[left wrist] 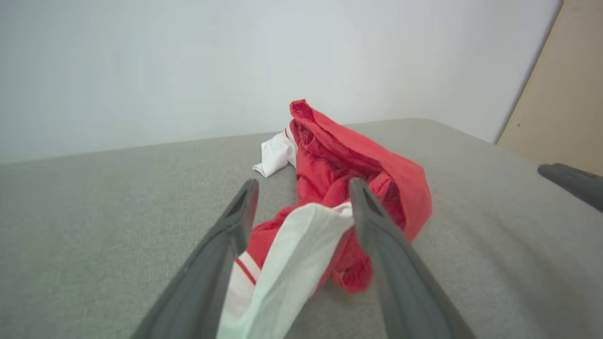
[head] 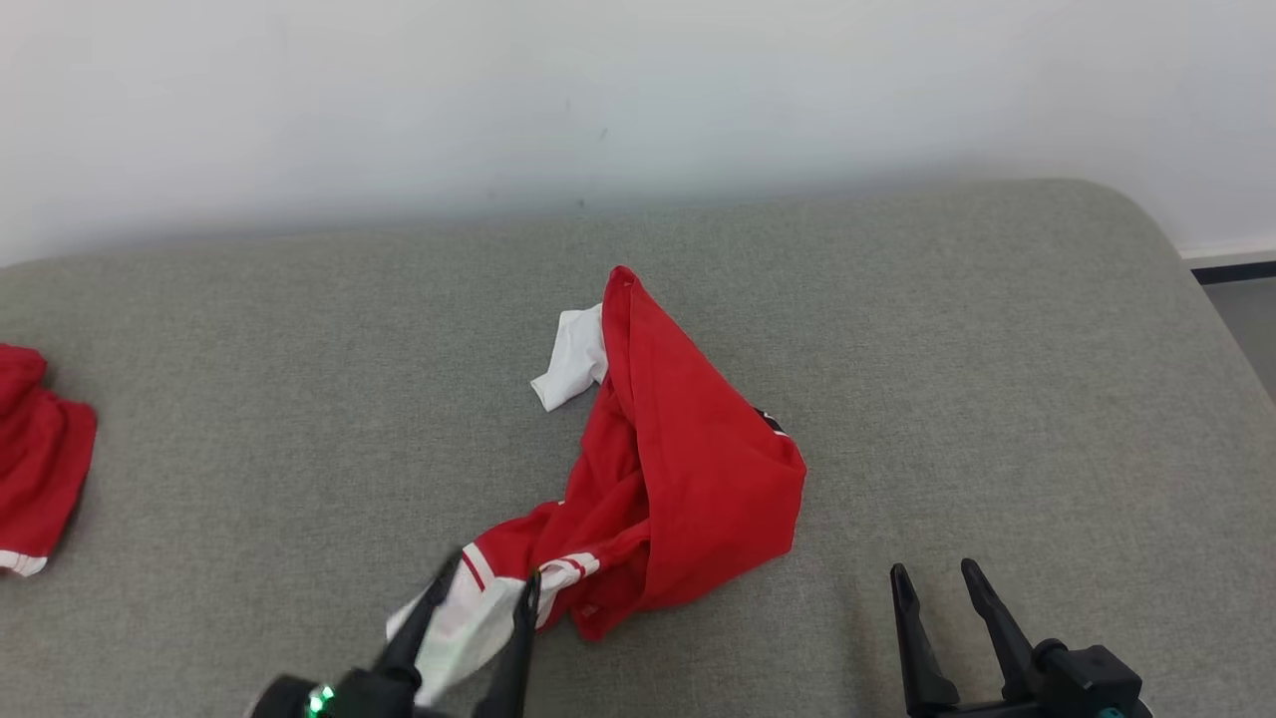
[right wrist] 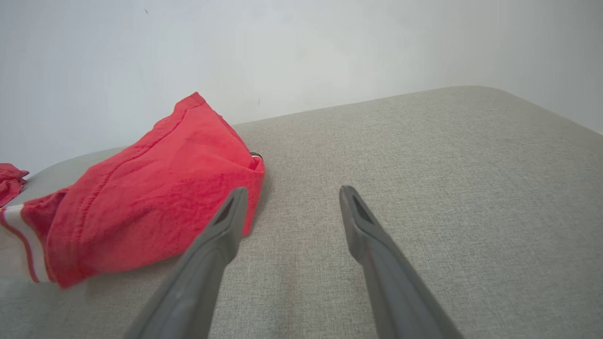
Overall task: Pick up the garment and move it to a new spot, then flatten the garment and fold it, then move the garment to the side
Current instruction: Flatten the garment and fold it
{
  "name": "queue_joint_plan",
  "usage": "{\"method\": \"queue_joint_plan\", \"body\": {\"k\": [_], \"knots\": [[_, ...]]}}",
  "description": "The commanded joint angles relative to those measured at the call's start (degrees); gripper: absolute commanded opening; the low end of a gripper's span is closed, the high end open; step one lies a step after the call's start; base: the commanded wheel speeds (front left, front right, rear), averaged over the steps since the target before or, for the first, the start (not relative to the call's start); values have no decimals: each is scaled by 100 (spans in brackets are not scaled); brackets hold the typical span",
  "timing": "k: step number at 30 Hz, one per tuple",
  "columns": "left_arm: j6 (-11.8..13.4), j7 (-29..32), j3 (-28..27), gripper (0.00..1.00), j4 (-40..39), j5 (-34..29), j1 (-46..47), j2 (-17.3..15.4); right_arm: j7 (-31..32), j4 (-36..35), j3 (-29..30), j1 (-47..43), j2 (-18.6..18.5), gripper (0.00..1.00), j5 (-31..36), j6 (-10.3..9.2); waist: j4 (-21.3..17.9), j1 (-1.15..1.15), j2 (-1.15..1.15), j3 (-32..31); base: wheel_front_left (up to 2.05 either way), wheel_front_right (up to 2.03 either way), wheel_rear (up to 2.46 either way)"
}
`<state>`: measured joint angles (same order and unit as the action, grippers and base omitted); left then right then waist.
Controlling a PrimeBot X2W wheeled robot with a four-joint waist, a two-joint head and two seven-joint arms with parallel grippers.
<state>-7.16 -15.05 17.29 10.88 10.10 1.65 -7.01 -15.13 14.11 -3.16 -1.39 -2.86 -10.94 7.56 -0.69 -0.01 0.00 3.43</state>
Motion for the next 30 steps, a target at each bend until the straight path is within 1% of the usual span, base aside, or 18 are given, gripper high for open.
{"method": "queue_joint_plan", "body": {"k": [1, 5, 8, 11, 12, 15, 18, 26, 30], "knots": [[-38, -19, -80, 100, -229, 25, 52, 29, -3, 2, 7, -26, -2, 100, 21, -15, 23, 1, 0, -19, 0, 0, 0], [-31, -20, -377, 100, -1000, -18, -16, 1, -3, 12, -16, -6, -3, 100, -26, -15, 40, 1, 0, -18, 0, 0, 0], [-20, -19, -703, 100, -1174, -58, -53, -9, -3, 10, -43, 5, -1, 100, -42, -15, 32, 1, 0, -12, 0, 0, 0], [-22, -20, -980, 100, -992, -110, -82, -54, -3, 18, -57, 19, -2, 100, -36, -15, -20, 1, 0, -6, 0, 0, 0], [-22, -19, -1045, 100, -821, -95, -112, -82, -3, 16, -50, 25, -4, 100, -32, -15, -40, 1, 0, 0, 0, 0, 0], [-21, -19, -1109, 100, -441, -82, -9, -186, -3, 30, -45, 76, 0, 100, 1, -15, -119, 1, 0, 42, 0, 0, 0], [-22, -20, -932, 100, 152, 22, 143, -370, -3, 39, -51, 123, -2, 100, 7, -15, -241, 1, 0, 113, 0, 0, 0], [-21, -20, -402, 100, 1228, 310, 698, -695, -3, 58, -108, 187, -1, 100, -77, -15, -515, 1, 0, 238, 0, 0, 0], [-21, -20, -32, 100, 1856, 524, 1027, -880, -3, 72, -142, 215, -1, 100, -113, -15, -652, 1, 0, 270, 0, 0, 0]]}}
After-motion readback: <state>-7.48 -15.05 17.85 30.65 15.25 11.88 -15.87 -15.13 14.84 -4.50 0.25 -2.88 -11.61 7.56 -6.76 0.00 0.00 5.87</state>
